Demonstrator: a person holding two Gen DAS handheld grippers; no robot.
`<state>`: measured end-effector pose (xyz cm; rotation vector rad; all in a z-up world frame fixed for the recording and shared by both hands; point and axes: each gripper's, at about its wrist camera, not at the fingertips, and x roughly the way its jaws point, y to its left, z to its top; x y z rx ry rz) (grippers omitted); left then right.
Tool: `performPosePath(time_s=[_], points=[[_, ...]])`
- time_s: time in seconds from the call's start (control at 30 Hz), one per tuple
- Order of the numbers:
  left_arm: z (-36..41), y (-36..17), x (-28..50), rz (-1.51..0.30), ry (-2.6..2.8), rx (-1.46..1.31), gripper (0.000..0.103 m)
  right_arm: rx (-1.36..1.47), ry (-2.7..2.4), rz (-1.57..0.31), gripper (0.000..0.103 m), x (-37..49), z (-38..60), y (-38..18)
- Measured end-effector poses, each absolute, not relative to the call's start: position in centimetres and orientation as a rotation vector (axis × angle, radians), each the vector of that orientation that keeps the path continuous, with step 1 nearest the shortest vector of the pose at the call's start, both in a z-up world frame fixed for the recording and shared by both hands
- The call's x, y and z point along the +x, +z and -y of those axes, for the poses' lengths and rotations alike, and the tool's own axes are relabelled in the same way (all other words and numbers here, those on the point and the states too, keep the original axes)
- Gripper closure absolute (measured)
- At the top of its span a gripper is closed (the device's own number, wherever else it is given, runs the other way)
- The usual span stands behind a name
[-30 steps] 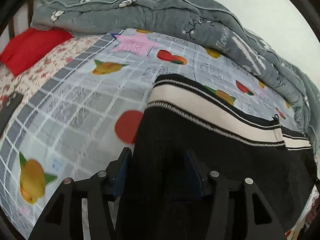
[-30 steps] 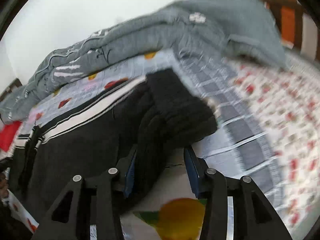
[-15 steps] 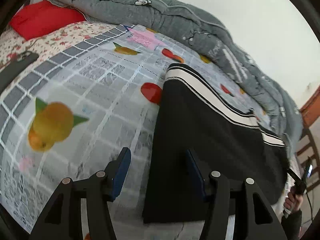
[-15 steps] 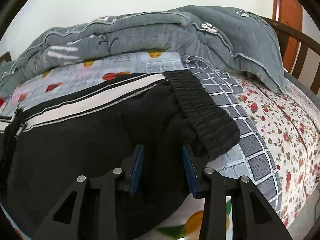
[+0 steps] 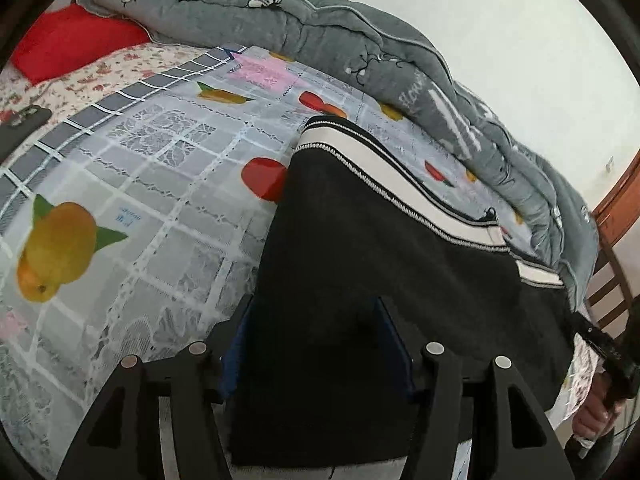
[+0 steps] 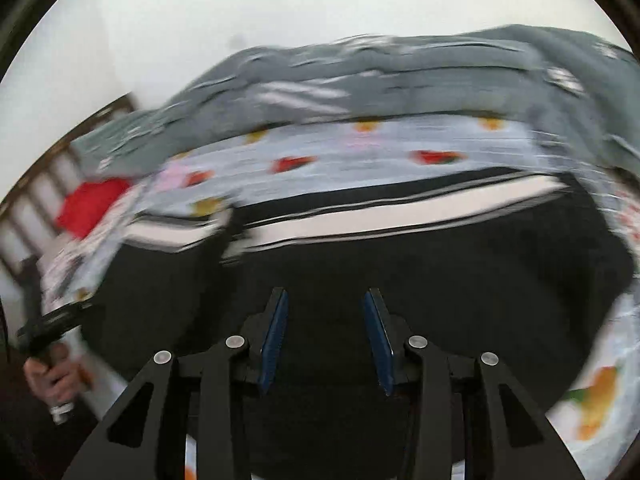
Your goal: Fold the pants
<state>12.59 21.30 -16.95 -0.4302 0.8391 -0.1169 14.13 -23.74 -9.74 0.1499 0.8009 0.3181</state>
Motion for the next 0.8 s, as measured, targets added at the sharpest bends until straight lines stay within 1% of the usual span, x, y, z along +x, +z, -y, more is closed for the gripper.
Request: performPosePath(time_s=[0.13,0.17,0.2,0.23,0.27,0.3,0.43,0.57,0.67,0.73,0.8], points=[[-22.1,-16.8,10.8,-0.832,-0.132,-0.436,0.045,0.129,0.461,-0.794,0.063,12.7,18.5,-10.2],[-22.5,-16.8,10.3,-0.828,-0.134,-0.442,0.045,0.137,0.491,-0.803,0.064,12.5,17.4,-10.6],[-22.7,-16.7,10.0,-0.827,-0.134,-0.447,0.045,0.141,0.508,-0.815,0.067,12.4,16.6,-11.1],[-23.0,-16.7,9.6,-0.824,-0.135,-0.453,0.045,0.143,0.515,-0.828,0.071,12.2,16.1,-11.5],[-23.3,-16.7,9.4,-0.822,-0.134,-0.457,0.045,0.139,0.518,-0.851,0.087,12.1,15.5,-12.1],[-23.5,-16.7,9.1,-0.819,-0.133,-0.460,0.045,0.126,0.524,-0.878,0.095,12.0,15.0,-12.8],[-24.1,-16.8,8.6,-0.810,-0.138,-0.492,0.045,0.073,0.520,-0.889,0.095,10.8,14.6,-14.1],[-24.2,-16.8,8.5,-0.806,-0.144,-0.499,0.045,0.096,0.581,-0.937,0.095,11.2,15.2,-14.1],[-24.3,-16.9,8.3,-0.803,-0.155,-0.488,0.045,0.119,0.625,-0.933,0.092,12.5,16.0,-13.3],[-24.4,-16.9,8.3,-0.801,-0.166,-0.477,0.045,0.135,0.598,-0.906,0.081,13.9,16.2,-12.5],[-24.4,-17.0,8.3,-0.794,-0.174,-0.471,0.045,0.129,0.566,-0.879,0.065,16.2,15.6,-12.0]])
